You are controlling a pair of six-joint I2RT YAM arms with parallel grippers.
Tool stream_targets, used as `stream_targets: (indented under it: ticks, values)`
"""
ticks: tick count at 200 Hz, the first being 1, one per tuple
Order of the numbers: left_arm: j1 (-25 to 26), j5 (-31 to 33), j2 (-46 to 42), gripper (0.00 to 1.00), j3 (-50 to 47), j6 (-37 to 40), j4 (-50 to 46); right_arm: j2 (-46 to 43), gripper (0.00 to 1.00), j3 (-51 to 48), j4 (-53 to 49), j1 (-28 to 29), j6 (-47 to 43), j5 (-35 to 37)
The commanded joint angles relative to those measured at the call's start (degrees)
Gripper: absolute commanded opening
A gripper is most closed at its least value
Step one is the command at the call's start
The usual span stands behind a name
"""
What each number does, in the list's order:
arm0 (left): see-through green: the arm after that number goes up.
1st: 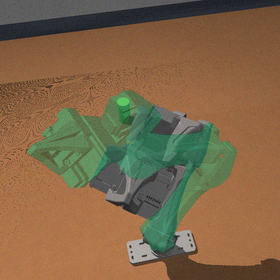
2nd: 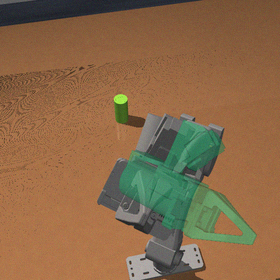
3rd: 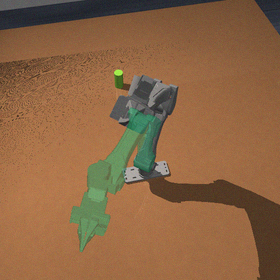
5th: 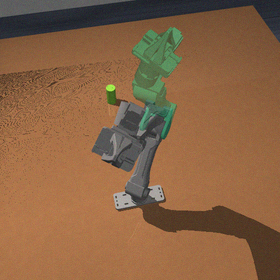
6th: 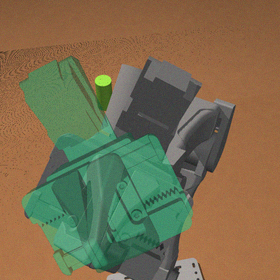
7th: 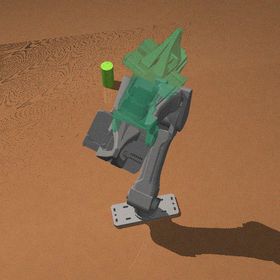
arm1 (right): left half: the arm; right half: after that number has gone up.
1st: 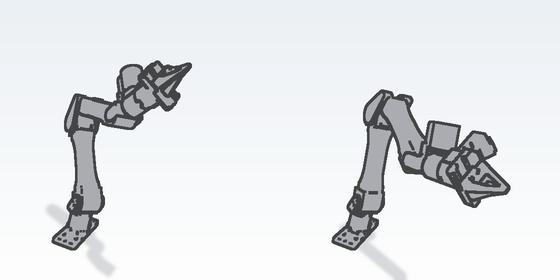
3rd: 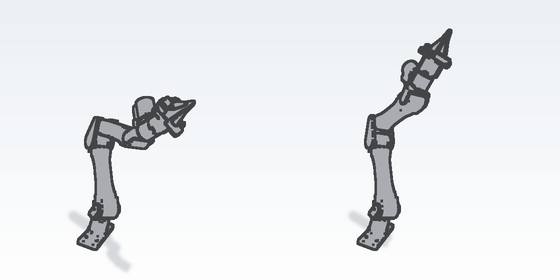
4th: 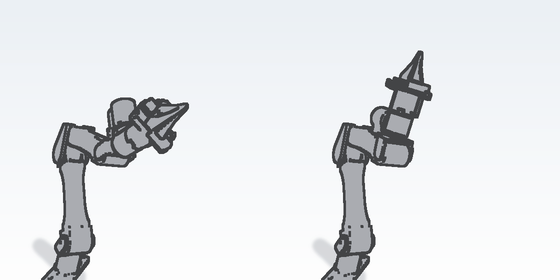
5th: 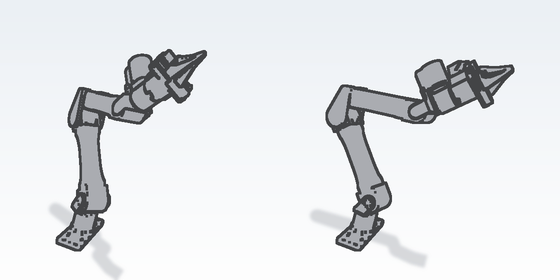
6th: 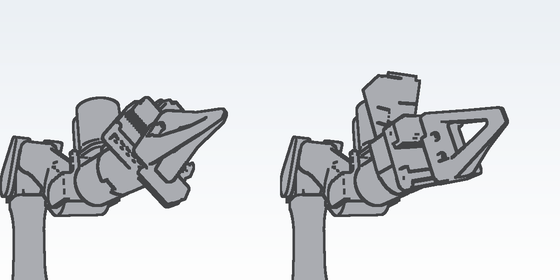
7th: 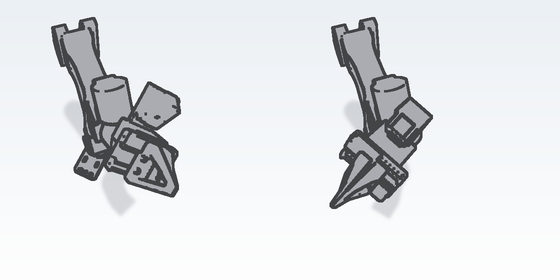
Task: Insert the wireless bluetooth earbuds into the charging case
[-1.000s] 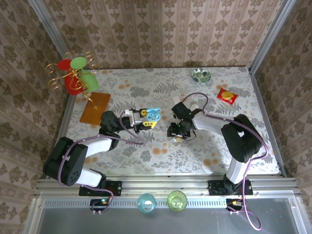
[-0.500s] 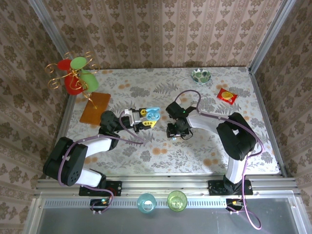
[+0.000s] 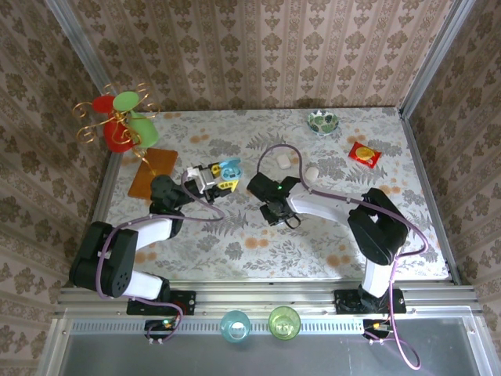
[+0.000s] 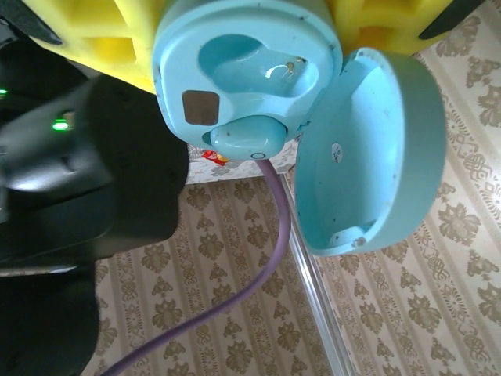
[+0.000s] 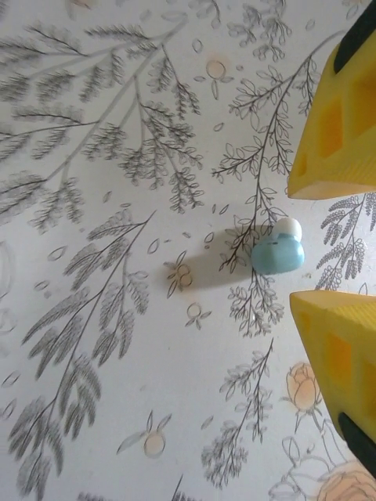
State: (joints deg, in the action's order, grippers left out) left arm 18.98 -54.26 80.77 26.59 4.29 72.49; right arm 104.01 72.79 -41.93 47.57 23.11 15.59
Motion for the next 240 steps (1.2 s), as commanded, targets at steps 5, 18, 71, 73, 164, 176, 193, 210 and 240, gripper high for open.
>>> stream_targets:
  ticks: [5, 18, 71, 73, 164, 176, 193, 210, 240]
  values:
    - [-1.8, 0.5, -2.2, 0.27, -0.9, -0.9, 1.5, 3.9, 0.37, 4.3, -7.1, 2.8, -0.7, 10.1]
    - [-2.9, 0.2, -2.8, 0.27, -1.2, -1.0, 1.4, 5.4, 0.36, 5.7, -8.6, 4.2, -0.3, 11.8]
    - [-5.4, 0.5, -4.0, 0.27, -1.3, -0.9, 1.4, 9.5, 0.34, 8.4, -11.1, 7.6, 0.8, 15.1]
    - [-5.4, 0.5, -4.0, 0.27, -1.3, -0.9, 1.4, 9.6, 0.34, 8.5, -11.1, 7.7, 0.8, 15.1]
    - [-5.5, 0.1, -4.3, 0.27, -1.4, -1.0, 1.4, 13.4, 0.30, 9.6, -11.9, 9.0, -0.2, 17.7]
    - [-5.5, -0.1, -4.3, 0.27, -1.3, -1.0, 1.4, 13.5, 0.30, 9.5, -11.7, 9.0, -0.5, 17.8]
    - [-5.5, -0.2, -4.3, 0.27, -1.3, -1.1, 1.4, 14.0, 0.29, 9.6, -11.8, 9.1, -0.8, 18.1]
    - [-5.5, -0.2, -4.3, 0.27, -1.2, -1.1, 1.4, 14.5, 0.29, 9.6, -12.0, 9.0, -1.0, 18.4]
    - [-5.5, -0.3, -4.2, 0.27, -1.1, -1.2, 1.5, 14.8, 0.28, 9.5, -11.8, 9.0, -1.7, 18.3]
